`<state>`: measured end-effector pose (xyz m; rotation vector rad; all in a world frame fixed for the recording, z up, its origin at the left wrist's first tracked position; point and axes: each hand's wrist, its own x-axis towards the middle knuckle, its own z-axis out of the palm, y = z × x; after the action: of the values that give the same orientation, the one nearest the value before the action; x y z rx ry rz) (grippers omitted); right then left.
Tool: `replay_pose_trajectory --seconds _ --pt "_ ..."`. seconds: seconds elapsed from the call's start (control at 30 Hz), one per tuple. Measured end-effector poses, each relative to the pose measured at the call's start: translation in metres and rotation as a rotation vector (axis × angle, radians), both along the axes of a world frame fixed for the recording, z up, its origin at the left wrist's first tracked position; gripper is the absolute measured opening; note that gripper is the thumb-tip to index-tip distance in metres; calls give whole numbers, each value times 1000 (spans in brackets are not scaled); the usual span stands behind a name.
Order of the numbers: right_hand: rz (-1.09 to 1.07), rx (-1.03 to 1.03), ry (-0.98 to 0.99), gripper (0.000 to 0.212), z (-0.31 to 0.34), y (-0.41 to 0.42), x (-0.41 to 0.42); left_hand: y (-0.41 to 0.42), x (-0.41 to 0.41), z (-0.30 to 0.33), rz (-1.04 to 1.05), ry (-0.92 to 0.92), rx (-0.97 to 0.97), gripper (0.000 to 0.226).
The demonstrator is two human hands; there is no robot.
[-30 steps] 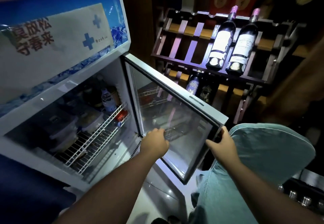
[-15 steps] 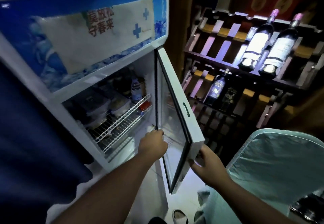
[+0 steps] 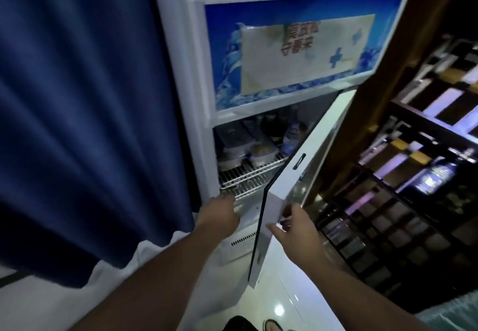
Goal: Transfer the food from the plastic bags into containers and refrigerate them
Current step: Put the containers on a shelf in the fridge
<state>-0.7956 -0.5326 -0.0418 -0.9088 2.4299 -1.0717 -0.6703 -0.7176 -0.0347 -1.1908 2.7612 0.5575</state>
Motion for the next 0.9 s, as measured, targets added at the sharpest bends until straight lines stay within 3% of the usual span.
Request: replay_pose_trajectory --seconds 0.43,0.9 --pt "186 -8 -26 40 9 -103 -13 -32 47 -4 367 -8 10 22" --pt "450 -34 60 14 17 -189 -61 -51 26 12 563 -17 -68 31"
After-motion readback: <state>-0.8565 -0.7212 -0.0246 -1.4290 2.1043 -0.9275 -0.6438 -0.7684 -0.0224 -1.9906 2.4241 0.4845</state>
